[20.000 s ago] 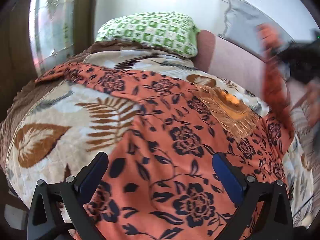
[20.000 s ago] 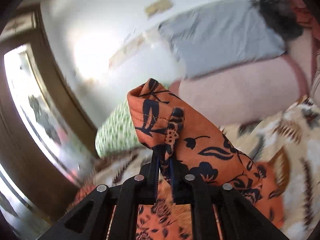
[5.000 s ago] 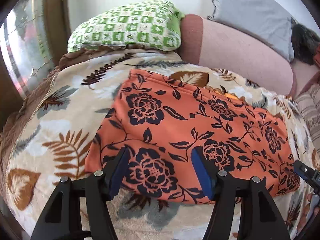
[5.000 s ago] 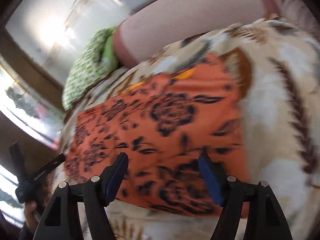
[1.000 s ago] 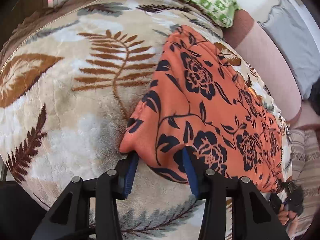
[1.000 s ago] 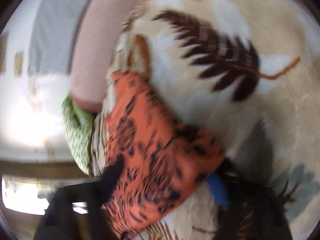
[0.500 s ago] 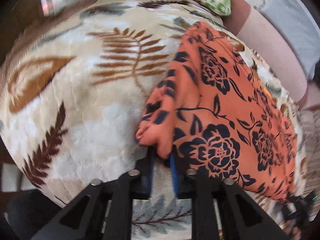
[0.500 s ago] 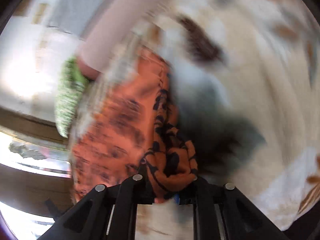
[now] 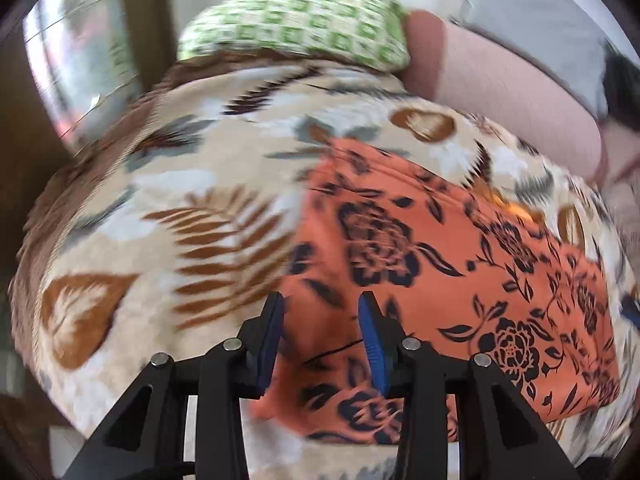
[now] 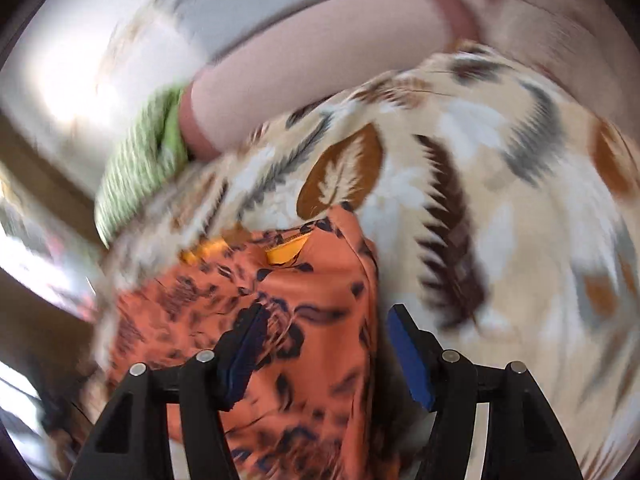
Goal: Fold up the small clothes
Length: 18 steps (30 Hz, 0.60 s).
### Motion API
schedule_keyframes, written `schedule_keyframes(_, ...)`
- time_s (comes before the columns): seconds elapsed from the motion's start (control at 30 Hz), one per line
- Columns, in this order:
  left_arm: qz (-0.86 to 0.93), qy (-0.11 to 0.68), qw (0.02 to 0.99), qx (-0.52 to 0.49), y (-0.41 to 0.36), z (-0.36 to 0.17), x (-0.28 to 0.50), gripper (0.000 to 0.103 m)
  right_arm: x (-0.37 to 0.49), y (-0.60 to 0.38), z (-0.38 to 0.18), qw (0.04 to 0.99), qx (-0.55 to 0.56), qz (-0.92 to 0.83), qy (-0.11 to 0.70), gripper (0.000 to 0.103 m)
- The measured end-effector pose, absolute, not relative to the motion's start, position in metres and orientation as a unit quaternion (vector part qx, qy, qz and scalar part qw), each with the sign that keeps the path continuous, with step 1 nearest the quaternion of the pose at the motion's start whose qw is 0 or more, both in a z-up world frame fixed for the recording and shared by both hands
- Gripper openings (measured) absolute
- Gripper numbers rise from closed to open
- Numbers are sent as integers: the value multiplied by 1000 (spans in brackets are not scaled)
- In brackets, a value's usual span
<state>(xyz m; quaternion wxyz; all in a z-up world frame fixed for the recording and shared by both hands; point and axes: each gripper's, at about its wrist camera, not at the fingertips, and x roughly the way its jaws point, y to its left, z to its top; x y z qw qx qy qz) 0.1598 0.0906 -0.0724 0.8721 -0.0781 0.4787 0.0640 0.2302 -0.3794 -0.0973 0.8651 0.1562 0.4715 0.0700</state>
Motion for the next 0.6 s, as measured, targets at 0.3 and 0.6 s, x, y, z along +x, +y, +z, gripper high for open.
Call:
schedule_keyframes(0.3, 44, 490, 871, -18, 67, -91, 186, 39, 297, -363, -129, 840, 45, 83, 534, 36)
schedule_keyframes(0.6, 34, 497, 866, -47, 81, -104, 193, 39, 279, -448, -163, 812, 320, 46, 486, 13)
